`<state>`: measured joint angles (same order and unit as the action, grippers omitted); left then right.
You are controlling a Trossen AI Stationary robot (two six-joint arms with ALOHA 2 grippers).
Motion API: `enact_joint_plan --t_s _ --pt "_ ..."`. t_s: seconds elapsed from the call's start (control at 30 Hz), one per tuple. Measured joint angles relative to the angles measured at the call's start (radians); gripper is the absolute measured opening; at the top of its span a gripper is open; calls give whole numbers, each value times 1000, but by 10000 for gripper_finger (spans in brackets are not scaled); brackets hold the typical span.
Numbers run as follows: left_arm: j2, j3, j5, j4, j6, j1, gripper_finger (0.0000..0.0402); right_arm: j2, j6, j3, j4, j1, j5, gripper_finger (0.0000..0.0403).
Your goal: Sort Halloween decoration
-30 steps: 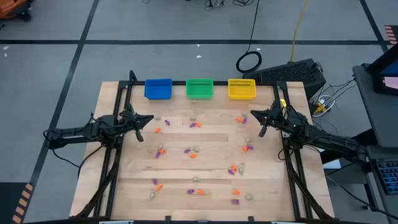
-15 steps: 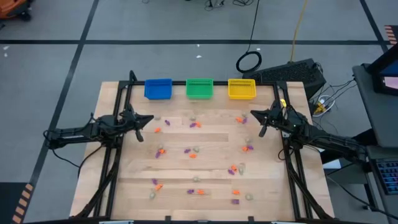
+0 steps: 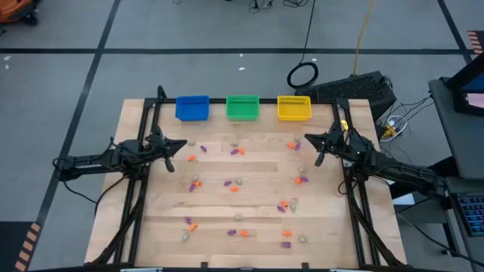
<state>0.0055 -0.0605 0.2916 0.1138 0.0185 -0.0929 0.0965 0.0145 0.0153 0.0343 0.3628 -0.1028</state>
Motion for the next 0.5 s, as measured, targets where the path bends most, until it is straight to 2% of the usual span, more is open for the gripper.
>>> enact_joint_plan --t_s 0.5 --pt "0 0 0 0 0 0 11 0 0 0 28 0 -1 0"
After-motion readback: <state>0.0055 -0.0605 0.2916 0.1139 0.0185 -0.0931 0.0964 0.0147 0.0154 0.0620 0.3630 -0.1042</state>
